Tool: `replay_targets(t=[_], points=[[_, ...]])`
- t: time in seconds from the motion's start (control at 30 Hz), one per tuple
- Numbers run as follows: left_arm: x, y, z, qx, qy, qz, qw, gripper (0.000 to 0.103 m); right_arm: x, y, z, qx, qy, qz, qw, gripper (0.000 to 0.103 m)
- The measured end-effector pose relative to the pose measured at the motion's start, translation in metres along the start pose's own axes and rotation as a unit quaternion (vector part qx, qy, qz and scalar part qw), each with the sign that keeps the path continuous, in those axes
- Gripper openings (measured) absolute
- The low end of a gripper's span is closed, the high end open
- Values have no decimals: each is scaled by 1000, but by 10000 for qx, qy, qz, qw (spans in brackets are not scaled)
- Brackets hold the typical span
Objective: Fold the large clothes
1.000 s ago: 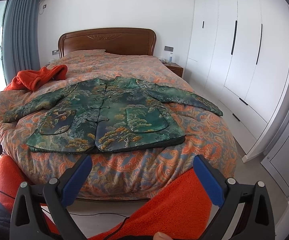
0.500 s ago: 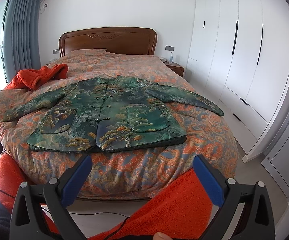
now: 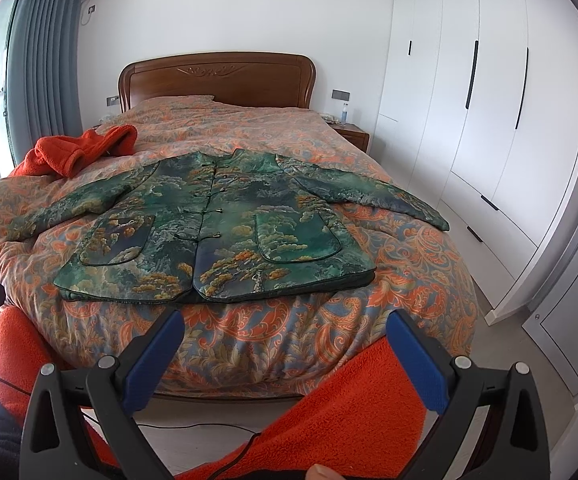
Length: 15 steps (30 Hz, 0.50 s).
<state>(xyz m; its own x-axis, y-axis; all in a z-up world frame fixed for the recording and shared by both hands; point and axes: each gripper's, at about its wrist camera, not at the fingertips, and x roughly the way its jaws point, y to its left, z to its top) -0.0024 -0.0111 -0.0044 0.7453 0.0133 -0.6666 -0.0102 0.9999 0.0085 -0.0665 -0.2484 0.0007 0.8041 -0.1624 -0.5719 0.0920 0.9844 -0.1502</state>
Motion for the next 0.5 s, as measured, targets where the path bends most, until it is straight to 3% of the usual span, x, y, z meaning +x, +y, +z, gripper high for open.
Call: replay_targets(t=[0.5], points=[[0,1,1,11,-4,-2,10000,103,1,0,1,-3,-24,-4,10000,103]])
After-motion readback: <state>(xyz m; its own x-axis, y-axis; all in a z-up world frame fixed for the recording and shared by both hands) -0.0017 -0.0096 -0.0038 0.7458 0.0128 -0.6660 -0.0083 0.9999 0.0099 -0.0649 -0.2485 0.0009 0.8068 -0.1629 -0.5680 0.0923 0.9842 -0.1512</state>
